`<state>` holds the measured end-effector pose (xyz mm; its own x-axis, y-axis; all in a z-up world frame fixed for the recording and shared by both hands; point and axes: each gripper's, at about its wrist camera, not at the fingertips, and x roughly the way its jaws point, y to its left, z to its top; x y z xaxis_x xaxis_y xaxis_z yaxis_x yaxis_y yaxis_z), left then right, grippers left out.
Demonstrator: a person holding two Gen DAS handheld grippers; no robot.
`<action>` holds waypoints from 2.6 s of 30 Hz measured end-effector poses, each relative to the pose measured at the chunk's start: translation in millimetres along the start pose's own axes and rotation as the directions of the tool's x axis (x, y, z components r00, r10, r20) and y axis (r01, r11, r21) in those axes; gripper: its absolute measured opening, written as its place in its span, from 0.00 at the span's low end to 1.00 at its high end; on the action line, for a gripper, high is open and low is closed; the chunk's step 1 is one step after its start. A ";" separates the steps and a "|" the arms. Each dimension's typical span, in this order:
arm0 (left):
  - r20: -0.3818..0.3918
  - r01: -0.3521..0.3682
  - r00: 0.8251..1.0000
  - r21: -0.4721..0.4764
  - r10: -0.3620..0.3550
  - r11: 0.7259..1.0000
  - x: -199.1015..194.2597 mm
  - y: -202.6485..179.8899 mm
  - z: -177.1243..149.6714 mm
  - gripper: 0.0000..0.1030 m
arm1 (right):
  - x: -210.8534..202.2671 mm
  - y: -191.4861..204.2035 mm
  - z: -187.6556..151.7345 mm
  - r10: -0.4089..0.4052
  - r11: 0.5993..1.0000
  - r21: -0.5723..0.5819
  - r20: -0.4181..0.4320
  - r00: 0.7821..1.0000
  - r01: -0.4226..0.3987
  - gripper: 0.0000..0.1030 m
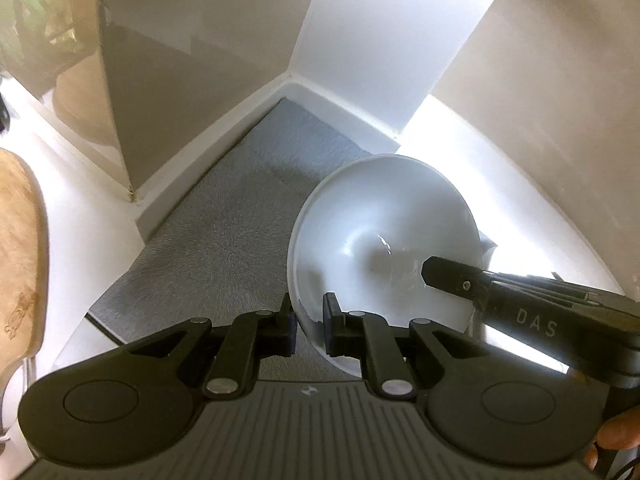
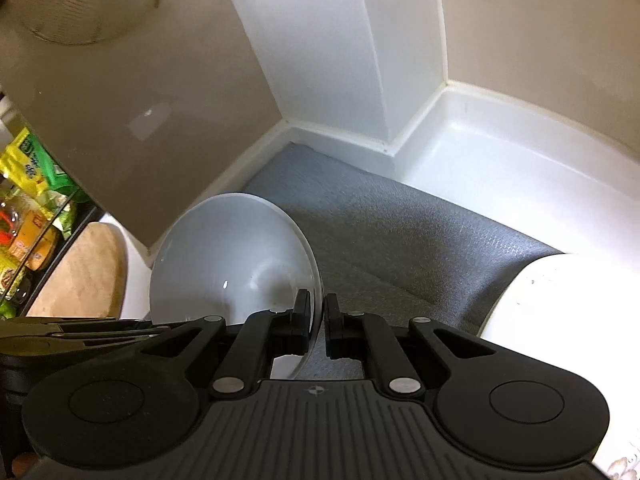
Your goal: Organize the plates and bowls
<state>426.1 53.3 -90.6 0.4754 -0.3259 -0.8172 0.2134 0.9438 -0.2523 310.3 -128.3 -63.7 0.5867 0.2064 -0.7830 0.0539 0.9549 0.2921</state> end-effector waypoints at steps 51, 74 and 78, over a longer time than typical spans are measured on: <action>-0.070 0.007 0.998 0.115 0.001 0.993 -82.8 -28.1 -121.2 0.13 | -104.0 14.6 -117.5 0.003 1.000 0.004 -0.024 1.000 -0.003 0.09; -0.140 0.006 0.990 0.137 0.014 0.991 -78.8 -31.4 -129.2 0.13 | -97.9 12.2 -125.7 0.006 1.000 0.020 -0.091 0.996 -0.004 0.09; -0.148 0.008 0.989 0.140 0.013 0.990 -77.5 -32.4 -129.3 0.13 | -95.8 10.9 -126.2 0.007 1.000 0.029 -0.105 0.994 -0.004 0.09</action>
<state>272.0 55.0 -86.1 0.3464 -0.3022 -0.8881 0.3347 0.9242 -0.1839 152.8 -110.7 -54.8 0.4991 0.2348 -0.8342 0.0746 0.9474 0.3113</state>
